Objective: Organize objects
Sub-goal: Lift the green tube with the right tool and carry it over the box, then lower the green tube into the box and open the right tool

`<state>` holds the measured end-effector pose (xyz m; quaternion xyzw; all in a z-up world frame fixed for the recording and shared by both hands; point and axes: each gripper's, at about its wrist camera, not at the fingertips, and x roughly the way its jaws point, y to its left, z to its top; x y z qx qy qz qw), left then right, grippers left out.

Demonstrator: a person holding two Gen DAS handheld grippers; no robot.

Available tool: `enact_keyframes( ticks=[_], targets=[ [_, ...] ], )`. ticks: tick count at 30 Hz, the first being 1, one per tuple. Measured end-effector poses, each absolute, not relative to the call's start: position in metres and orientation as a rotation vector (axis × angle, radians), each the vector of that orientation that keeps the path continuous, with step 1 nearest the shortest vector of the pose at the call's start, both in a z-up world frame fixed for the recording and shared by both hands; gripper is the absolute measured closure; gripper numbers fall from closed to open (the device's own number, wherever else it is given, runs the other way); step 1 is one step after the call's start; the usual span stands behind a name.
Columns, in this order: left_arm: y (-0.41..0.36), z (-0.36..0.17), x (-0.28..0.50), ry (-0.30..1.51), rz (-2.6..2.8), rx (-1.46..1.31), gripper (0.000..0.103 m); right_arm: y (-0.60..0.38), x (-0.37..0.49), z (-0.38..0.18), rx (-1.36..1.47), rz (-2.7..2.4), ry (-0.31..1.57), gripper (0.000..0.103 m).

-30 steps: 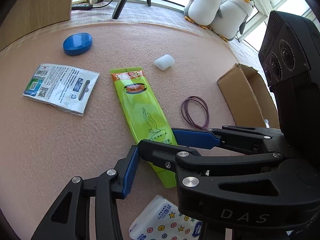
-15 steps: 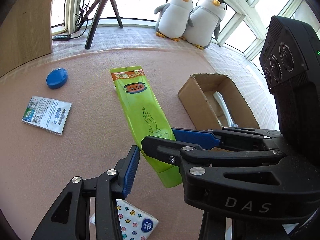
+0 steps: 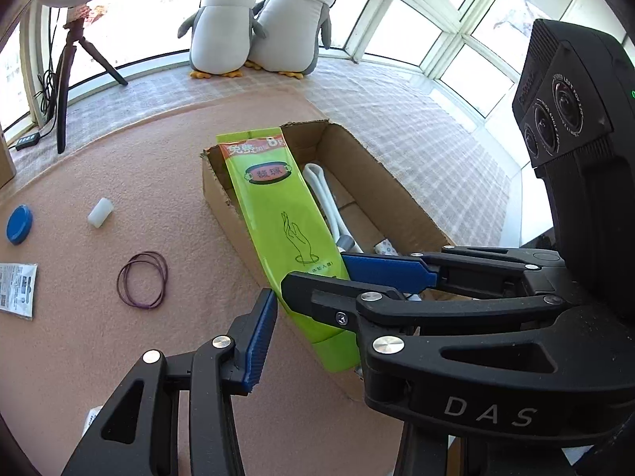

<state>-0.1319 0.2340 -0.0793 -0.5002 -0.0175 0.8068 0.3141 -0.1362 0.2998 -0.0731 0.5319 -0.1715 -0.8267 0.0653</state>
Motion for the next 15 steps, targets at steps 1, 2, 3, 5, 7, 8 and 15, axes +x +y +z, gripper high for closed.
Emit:
enact_keyframes(
  ticks=[1,2,3,5,7,8,15],
  targets=[
    [0.242,-0.079,-0.131,-0.034,2.118,-1.315,0.056,0.306,-0.133,-0.073,1.607,-2.505,-0.526,0.071],
    [0.250,-0.079,-0.130,-0.021,2.108,-1.312,0.056,0.312,-0.130,-0.074,1.608,-2.513,-0.535,0.071],
    [0.258,-0.079,-0.128,-0.007,2.099,-1.309,0.056,0.318,-0.127,-0.074,1.609,-2.520,-0.545,0.071],
    [0.272,-0.080,-0.126,0.015,2.082,-1.306,0.056,0.329,-0.123,-0.076,1.614,-2.530,-0.569,0.071],
    [0.285,-0.081,-0.124,0.037,2.067,-1.304,0.056,0.339,-0.118,-0.078,1.618,-2.537,-0.592,0.071],
    [0.291,-0.083,-0.123,0.046,2.061,-1.304,0.056,0.344,-0.116,-0.079,1.620,-2.539,-0.604,0.071],
    [0.315,-0.087,-0.122,0.078,2.031,-1.307,0.056,0.361,-0.108,-0.084,1.630,-2.555,-0.658,0.071]
  ],
)
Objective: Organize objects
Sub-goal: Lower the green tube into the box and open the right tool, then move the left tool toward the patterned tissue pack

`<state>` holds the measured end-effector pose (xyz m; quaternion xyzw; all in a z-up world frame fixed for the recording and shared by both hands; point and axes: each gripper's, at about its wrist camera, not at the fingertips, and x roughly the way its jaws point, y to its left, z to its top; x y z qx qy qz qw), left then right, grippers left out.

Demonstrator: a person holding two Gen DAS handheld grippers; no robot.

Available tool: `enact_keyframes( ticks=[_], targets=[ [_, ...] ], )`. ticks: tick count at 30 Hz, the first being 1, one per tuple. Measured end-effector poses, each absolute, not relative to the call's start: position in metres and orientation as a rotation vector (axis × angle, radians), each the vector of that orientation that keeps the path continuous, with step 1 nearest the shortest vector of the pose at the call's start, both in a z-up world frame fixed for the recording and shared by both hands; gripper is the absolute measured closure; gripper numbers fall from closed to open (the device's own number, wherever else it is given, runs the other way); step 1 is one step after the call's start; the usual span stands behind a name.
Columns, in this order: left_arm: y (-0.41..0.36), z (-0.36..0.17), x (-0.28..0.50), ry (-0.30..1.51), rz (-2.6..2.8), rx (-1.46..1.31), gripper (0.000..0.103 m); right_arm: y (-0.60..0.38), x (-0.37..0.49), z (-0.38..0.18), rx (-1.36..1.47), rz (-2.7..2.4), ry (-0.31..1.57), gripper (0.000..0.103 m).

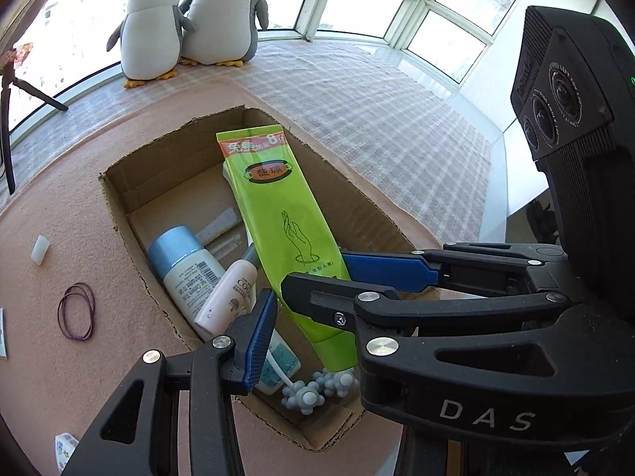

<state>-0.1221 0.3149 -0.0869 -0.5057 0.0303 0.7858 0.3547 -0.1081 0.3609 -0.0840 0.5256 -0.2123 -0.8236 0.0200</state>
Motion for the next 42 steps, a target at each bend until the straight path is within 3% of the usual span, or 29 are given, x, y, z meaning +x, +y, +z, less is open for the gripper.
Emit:
enact_keyframes(
  ticks=[5,6,8,10,26,42],
  targets=[
    [0.319,-0.091,-0.126,0.084,2.017,-1.327,0.055,0.363,-0.106,-0.086,1.636,-2.552,-0.675,0.071],
    [0.320,-0.093,-0.126,0.094,2.014,-1.339,0.050,0.364,-0.106,-0.087,1.639,-2.547,-0.682,0.070],
    [0.318,-0.095,-0.126,0.102,2.017,-1.348,0.039,0.366,-0.106,-0.088,1.648,-2.555,-0.697,0.053],
    [0.315,-0.096,-0.125,0.108,2.018,-1.354,0.039,0.368,-0.104,-0.087,1.645,-2.582,-0.700,0.049],
    [0.275,-0.091,-0.120,0.063,2.063,-1.352,0.039,0.362,-0.099,-0.077,1.585,-2.624,-0.750,0.049],
    [0.131,-0.082,-0.142,-0.131,2.290,-1.416,0.039,0.300,-0.102,-0.059,1.491,-2.570,-0.679,0.049]
  ],
)
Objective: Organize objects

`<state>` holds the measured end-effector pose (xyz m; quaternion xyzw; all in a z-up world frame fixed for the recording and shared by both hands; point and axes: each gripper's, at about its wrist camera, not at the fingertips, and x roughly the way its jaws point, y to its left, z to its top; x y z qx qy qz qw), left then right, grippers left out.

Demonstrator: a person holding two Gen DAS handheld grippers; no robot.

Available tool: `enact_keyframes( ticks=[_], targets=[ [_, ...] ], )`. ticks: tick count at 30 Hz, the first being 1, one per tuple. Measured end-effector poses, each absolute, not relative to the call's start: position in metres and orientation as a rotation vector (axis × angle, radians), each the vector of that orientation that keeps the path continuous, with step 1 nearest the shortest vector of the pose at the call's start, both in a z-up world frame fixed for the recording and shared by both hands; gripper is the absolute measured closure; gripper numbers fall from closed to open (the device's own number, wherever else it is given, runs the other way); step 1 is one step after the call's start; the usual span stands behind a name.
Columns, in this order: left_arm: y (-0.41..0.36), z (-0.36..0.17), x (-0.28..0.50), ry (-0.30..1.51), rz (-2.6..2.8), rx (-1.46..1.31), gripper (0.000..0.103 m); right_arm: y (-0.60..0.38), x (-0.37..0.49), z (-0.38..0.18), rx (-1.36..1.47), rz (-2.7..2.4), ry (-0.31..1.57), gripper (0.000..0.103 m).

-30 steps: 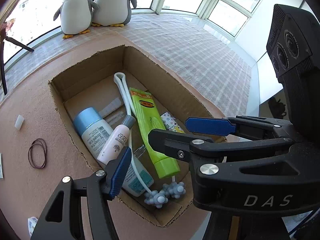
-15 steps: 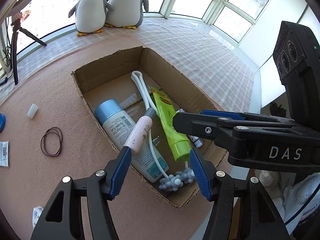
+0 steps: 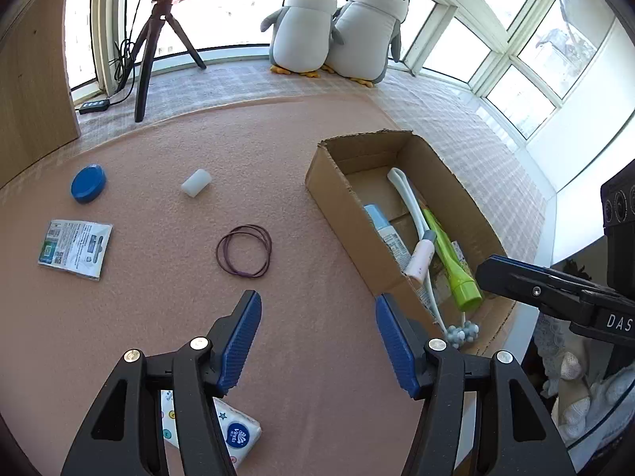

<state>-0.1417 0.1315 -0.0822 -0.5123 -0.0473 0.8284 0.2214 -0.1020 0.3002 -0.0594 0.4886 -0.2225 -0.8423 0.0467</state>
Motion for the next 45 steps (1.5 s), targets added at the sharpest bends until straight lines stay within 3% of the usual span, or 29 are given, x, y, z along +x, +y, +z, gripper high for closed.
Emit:
enact_keyframes(
  ticks=[15,21,34,45],
  targets=[
    [0.046,-0.096,-0.196,-0.184,2.397,-1.497,0.041,0.225,-0.111,-0.074,1.532,-2.417,-0.533,0.049],
    [0.027,-0.121,-0.168,-0.128,2.344,-1.562,0.045,0.197,-0.107,-0.096,1.585,-2.321,-0.539,0.049],
    [-0.009,-0.156,-0.072,-0.312,2.271,-1.641,0.045,0.174,-0.122,-0.127,1.677,-2.162,-0.513,0.049],
    [0.008,-0.167,-0.053,-0.381,2.205,-1.643,0.045,0.152,-0.139,-0.146,1.708,-2.081,-0.479,0.049]
  ],
)
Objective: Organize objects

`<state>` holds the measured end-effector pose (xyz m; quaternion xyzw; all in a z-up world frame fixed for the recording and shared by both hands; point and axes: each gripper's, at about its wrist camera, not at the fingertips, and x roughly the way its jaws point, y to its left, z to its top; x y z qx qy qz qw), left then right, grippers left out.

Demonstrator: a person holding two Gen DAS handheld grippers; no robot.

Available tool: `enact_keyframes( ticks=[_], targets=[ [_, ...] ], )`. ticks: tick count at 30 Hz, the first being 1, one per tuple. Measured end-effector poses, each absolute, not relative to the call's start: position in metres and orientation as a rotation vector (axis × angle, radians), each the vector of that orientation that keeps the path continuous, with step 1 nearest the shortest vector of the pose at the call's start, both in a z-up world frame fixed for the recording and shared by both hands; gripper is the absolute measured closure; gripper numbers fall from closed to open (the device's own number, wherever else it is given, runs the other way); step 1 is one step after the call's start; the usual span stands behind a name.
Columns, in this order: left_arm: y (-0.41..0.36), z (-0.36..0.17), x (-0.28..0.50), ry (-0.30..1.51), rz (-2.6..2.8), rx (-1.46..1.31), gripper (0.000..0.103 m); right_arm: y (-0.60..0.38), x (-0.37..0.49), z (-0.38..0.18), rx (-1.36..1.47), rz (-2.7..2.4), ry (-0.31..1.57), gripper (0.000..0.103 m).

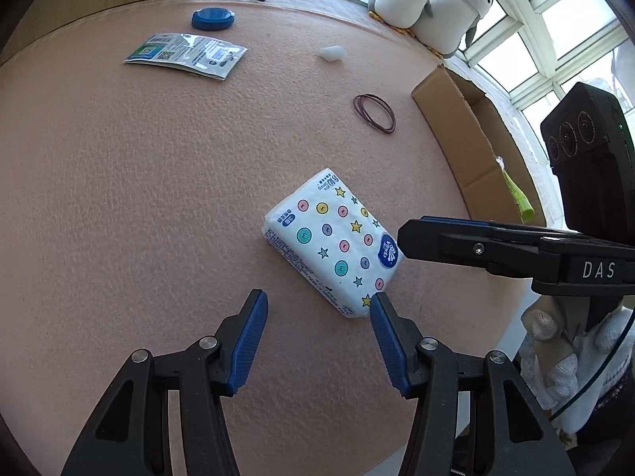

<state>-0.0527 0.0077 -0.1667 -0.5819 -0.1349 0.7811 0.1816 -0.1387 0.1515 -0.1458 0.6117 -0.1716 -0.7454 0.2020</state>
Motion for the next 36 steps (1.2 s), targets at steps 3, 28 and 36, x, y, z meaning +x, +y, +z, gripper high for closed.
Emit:
enact_keyframes(
  ticks=[3,28,36],
  targets=[
    [0.011,-0.167,-0.053,-0.385,2.201,-1.636,0.046,0.144,-0.142,-0.148,1.707,-2.069,-0.455,0.049],
    [0.030,-0.145,-0.064,-0.301,2.207,-1.561,0.062,0.139,-0.139,-0.141,1.693,-2.084,-0.401,0.064],
    [0.062,-0.112,-0.073,-0.241,2.209,-1.458,0.062,0.174,-0.131,-0.106,1.610,-2.213,-0.428,0.064]
  ],
)
